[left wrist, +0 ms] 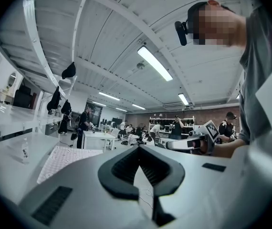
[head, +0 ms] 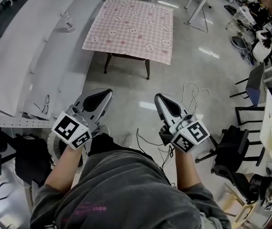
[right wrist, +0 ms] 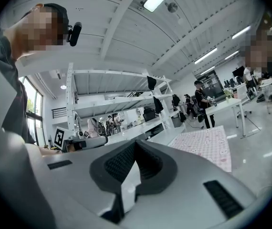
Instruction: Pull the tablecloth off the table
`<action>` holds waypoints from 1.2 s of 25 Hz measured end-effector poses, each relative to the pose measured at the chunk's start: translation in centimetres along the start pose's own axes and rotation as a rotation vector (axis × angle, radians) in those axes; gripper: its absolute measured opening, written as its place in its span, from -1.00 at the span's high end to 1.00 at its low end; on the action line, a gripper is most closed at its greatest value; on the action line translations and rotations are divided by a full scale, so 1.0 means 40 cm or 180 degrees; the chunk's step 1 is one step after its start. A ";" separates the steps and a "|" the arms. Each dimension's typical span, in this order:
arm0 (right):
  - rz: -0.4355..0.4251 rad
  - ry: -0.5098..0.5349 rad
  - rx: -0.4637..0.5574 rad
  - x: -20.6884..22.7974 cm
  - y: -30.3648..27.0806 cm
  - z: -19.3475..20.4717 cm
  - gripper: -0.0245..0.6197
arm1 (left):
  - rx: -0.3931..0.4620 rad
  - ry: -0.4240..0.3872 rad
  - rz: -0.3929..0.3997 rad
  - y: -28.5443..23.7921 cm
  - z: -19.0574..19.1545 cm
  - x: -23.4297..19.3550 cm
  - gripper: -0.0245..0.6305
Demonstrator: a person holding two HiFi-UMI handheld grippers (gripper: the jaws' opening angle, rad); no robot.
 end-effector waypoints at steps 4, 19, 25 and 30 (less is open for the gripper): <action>0.0000 -0.0016 -0.0001 0.022 -0.014 -0.005 0.95 | 0.0010 -0.0030 -0.0027 -0.016 -0.012 -0.014 0.93; 0.0120 -0.0035 -0.0024 0.132 -0.157 -0.022 0.95 | 0.0042 0.0032 0.0042 -0.122 -0.011 -0.187 0.93; 0.0180 -0.0090 -0.0095 0.180 -0.294 -0.025 0.95 | 0.0011 0.0100 0.0082 -0.161 -0.013 -0.328 0.93; 0.0227 -0.0119 -0.0138 0.211 -0.424 -0.030 0.95 | -0.0016 0.0155 0.0101 -0.180 -0.018 -0.464 0.93</action>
Point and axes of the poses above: the fingertips, and each gripper's own axes: y backward along the fingers, x to its right, z out of its underside, the point moved 1 cm from there along y, backward along the fingers, and after that the axes turned 8 degrees about z, right-handed, at the moved point
